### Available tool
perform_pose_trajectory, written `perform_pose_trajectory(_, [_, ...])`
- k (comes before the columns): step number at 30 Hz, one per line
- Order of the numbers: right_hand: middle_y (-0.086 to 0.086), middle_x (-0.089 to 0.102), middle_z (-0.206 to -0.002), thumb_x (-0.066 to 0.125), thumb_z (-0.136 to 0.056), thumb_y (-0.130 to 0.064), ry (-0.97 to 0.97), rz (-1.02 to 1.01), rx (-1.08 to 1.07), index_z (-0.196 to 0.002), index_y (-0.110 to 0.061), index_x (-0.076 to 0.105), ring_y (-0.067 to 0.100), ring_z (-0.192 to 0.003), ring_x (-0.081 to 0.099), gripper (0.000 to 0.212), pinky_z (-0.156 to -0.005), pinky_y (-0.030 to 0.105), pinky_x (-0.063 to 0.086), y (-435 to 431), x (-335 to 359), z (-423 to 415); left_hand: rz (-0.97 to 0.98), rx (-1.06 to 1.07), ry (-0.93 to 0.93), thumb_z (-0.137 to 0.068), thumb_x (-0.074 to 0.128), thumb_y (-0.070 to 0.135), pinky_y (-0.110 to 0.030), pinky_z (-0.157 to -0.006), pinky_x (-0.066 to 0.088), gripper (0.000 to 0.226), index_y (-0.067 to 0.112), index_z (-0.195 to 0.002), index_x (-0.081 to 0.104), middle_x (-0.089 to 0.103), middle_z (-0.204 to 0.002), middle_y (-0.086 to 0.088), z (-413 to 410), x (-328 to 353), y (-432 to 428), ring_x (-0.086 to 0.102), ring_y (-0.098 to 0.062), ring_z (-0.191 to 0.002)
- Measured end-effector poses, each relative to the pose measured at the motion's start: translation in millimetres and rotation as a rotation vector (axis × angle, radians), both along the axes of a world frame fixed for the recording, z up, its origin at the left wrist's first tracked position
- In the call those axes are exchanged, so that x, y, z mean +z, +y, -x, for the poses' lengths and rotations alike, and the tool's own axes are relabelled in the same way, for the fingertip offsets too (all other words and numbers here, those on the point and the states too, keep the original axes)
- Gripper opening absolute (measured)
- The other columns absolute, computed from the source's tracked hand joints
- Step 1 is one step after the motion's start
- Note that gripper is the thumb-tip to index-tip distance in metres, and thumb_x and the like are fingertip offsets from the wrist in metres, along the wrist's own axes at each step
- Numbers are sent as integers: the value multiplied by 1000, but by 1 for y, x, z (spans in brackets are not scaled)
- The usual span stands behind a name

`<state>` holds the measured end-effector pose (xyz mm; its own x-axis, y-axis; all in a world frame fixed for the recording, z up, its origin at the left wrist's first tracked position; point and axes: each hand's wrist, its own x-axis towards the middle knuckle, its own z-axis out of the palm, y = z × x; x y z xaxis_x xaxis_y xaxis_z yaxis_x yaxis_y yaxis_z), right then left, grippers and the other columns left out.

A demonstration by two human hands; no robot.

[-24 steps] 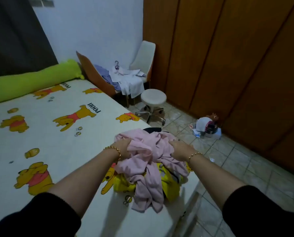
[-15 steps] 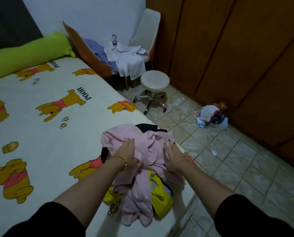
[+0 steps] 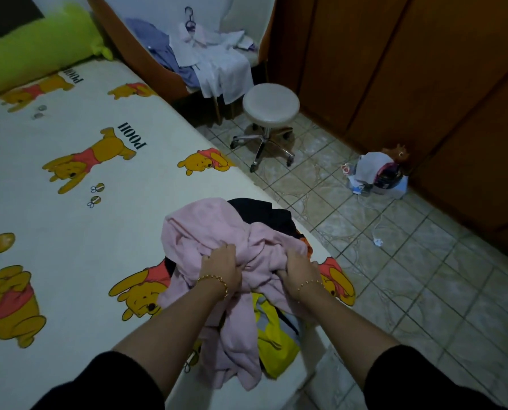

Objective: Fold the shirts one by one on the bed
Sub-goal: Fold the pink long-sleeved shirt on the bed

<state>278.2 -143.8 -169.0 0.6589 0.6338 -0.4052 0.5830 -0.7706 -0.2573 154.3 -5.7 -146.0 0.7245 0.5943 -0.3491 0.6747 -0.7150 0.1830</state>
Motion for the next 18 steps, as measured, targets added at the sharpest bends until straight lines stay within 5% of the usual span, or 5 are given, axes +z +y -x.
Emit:
perform_pose_trajectory(4, [11,51,-125,49,-89,-41,-12,-27,66,-121,-16,52,30,-115,49,40,-93,37,39,-9,20,2,43,4,-85,-92,45,28,-38,-94,34,31,10,-117,46,56,-122,-12,12,19,7,51,-30,-113])
perform_pose_trajectory(6, [15,48,-118,50,-78,-48,21,-125,72,-99,-12,63,32,-107,50,43,-82,33,42,-11,37,7,74,9,-141,-90,47,29,-36,-88,37,31,9,-113,50,60,-118,-14,20,37,11,54,-33,-108])
perform_pose_trajectory(9, [16,51,-106,66,-70,-37,115,-266,-46,-64,-16,53,29,-94,54,25,-72,30,44,-8,76,16,144,30,-236,-85,46,34,-30,-71,37,35,6,-104,55,64,-109,-17,36,75,14,58,-33,-97])
perform_pose_trajectory(13, [3,49,-58,67,-77,-17,153,-450,-83,-55,-18,53,17,-60,47,27,-54,28,38,9,150,38,138,67,-393,-87,52,19,-29,-75,39,23,5,-105,55,62,-112,-18,66,145,23,56,-32,-101])
perform_pose_trajectory(18, [-7,43,-56,69,-74,-10,149,-755,-12,-55,-23,45,3,-55,37,33,-47,16,28,37,261,92,47,166,-649,-79,55,14,-31,-75,39,29,5,-106,57,63,-109,-17,131,248,48,57,-33,-102])
